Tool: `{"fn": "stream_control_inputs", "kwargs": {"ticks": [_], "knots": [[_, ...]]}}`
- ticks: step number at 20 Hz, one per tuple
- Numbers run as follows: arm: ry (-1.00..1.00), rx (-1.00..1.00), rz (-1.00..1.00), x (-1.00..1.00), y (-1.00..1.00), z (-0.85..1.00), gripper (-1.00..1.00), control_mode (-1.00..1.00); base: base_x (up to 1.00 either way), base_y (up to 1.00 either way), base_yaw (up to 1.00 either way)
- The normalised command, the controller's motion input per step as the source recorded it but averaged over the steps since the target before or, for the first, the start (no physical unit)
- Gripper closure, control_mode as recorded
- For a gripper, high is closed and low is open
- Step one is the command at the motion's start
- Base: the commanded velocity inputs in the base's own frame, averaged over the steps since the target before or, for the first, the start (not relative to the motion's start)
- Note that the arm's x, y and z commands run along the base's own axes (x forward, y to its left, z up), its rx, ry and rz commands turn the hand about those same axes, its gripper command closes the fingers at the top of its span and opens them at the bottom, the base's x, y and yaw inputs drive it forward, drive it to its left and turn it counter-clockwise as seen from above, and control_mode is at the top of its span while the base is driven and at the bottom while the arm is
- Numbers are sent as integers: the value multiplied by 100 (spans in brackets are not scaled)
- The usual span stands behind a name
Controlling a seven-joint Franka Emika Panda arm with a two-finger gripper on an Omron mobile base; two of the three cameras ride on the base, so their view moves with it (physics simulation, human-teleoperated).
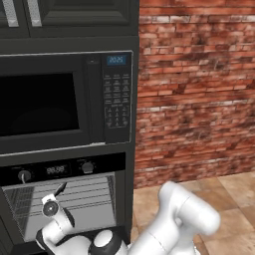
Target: Take the fish from the oven and place it on the plate on the counter.
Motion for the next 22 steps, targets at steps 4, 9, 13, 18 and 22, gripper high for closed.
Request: {"fn": "stream_control_inputs", "kwargs": {"ticks": [4,9,13,18,22], "knots": [[13,-1,0,-73,0,-71,100,-100,0,0,0],[10,0,0,-87,0,-69,100,-100,0,0,0],[8,0,0,-95,0,-69,100,-100,0,0,0],[8,0,0,-100,0,-69,100,-100,0,0,0],[11,0,0,-99,0,-63,100,-100,0,0,0]]}}
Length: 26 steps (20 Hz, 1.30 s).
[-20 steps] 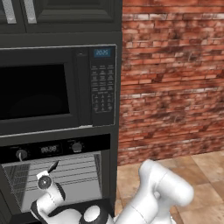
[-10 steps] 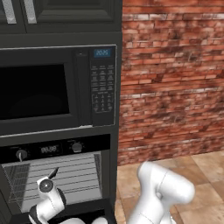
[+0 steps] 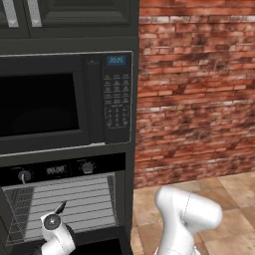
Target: Take the fish from the oven and place it on the plate on the counter.
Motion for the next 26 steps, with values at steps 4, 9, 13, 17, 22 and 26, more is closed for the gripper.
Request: {"fn": "stream_control_inputs", "kwargs": {"ticks": [4,9,13,17,22,26], "knots": [[15,0,0,-97,0,-58,100,-100,0,0,0],[17,-1,0,-72,0,-23,100,-100,0,0,0],[15,0,0,-72,0,-6,100,-100,0,0,0],[8,0,0,-78,-1,-1,100,-100,0,0,0],[0,0,0,-81,-13,0,100,-100,0,0,0],[-1,0,0,-59,-6,22,100,-100,0,0,0]]}}
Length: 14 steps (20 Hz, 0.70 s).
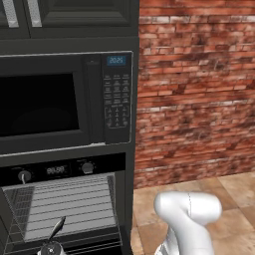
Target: Take the fish from the oven and place it on the plate on the counter.
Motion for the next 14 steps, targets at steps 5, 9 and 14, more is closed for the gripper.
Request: {"fn": "stream_control_inputs", "kwargs": {"ticks": [5,9,14], "knots": [[-9,3,0,-15,-2,76,100,-100,0,0,0],[-16,10,0,0,-2,100,100,-100,0,0,0],[-16,12,-1,0,0,97,100,-100,0,0,0]]}}
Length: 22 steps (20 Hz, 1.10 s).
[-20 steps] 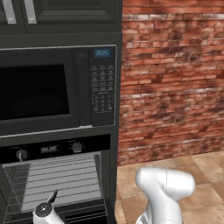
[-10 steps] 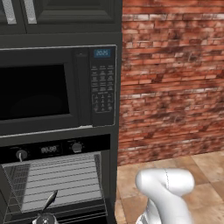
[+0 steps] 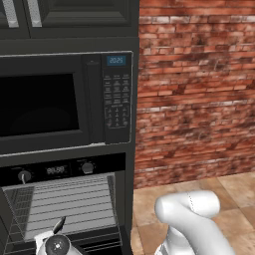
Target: Take the fish from the oven and place it on the plate on the counter.
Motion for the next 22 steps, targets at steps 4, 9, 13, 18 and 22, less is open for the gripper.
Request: {"fn": "stream_control_inputs", "kwargs": {"ticks": [4,9,13,18,22], "knots": [[-12,13,-9,0,-3,75,100,-100,0,0,0],[-7,17,-27,-6,-4,58,100,-100,0,0,0],[-6,22,-43,-9,-2,45,100,-100,0,0,0],[-1,23,-55,0,-7,55,100,-100,0,0,0],[16,20,-50,0,-40,64,100,-100,0,0,0]]}}
